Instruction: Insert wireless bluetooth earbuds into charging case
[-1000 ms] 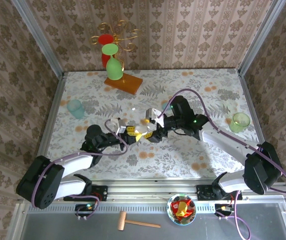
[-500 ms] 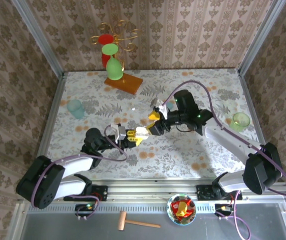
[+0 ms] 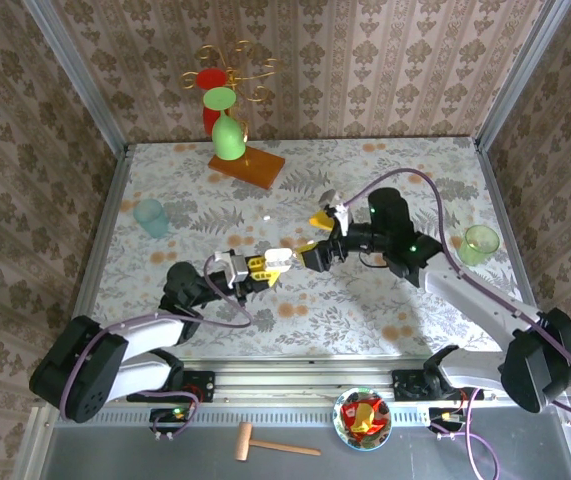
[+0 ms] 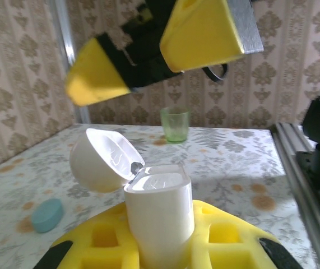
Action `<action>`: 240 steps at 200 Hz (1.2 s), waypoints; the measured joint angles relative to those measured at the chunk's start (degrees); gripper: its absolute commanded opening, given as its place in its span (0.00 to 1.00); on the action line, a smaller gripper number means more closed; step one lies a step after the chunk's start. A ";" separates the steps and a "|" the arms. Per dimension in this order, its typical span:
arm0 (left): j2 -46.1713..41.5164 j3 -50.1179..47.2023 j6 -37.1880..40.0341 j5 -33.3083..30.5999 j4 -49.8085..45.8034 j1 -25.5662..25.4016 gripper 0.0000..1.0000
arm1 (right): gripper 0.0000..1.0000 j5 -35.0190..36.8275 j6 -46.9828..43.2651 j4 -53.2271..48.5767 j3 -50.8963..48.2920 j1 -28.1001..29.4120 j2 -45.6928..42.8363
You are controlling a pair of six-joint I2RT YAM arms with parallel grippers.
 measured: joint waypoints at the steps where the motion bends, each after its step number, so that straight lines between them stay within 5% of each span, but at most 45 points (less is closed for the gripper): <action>1: -0.20 -0.11 0.07 -0.17 0.02 0.02 0.02 | 1.00 0.11 0.13 0.24 -0.17 -0.04 -0.07; 37: -5.05 -1.51 1.44 -4.42 0.15 1.60 0.02 | 0.85 8.48 9.64 3.45 -3.48 -1.55 1.11; 129: -15.26 -2.45 2.10 -8.24 -0.68 1.84 0.02 | 0.57 27.21 15.08 -15.19 12.24 7.23 23.98; 240: -39.28 -4.37 2.56 -12.31 -15.87 1.81 0.02 | 0.50 32.50 1.57 -37.48 49.20 18.49 54.40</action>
